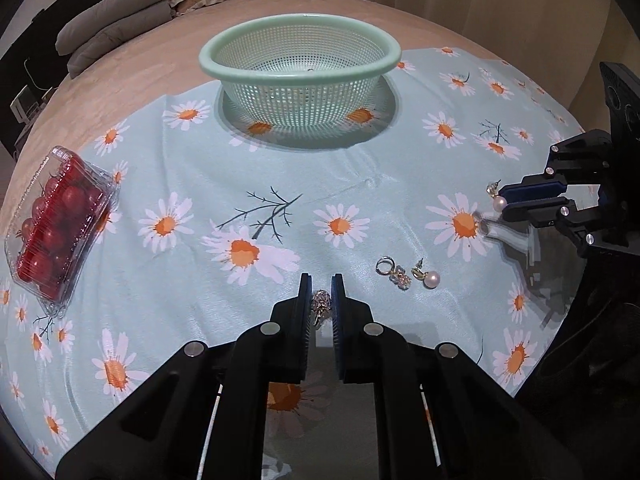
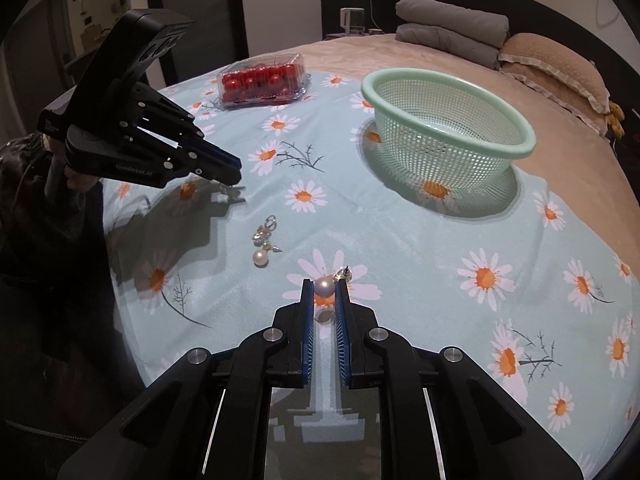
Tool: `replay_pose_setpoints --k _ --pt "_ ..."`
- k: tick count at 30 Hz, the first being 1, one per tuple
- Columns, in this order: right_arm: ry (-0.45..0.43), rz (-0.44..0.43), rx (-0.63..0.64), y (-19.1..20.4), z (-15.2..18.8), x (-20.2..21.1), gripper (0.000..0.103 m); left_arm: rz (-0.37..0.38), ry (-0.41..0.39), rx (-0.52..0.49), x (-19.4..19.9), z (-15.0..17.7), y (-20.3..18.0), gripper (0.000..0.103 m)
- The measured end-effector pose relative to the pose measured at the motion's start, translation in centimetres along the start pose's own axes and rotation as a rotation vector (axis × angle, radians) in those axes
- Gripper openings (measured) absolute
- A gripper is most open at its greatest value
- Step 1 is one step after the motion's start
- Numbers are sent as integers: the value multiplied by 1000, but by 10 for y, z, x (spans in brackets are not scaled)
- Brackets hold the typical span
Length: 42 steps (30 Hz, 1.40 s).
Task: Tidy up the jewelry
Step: 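Carry both earrings in the grippers over the green basket, then open both grippers to drop the earrings into the basket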
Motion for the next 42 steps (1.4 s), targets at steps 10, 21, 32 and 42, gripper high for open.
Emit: replay_pose_setpoints --k 10,21,32,42 --pt "-41 59 20 -31 -25 25 10 -2 -76 13 32 -43 7 10" --pt "-101 90 57 -52 -73 39 10 4 -146 -15 53 -95 0 10" --pt "-195 91 6 -100 -105 36 10 17 -142 -47 29 -137 -8 10" --pt "-158 81 -4 -129 -107 -4 10 18 -104 -74 -10 -167 -8 10"
Point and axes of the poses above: each gripper's, at about its wrist camera, not at the fingertips, and x roughly against the way its jaws point, y to its left, z to its underside, the point moved 9 cm from there along -x, roughly the way its jaws point, and after that the axes turned 13 degrees about x, right-handed, at the moved point
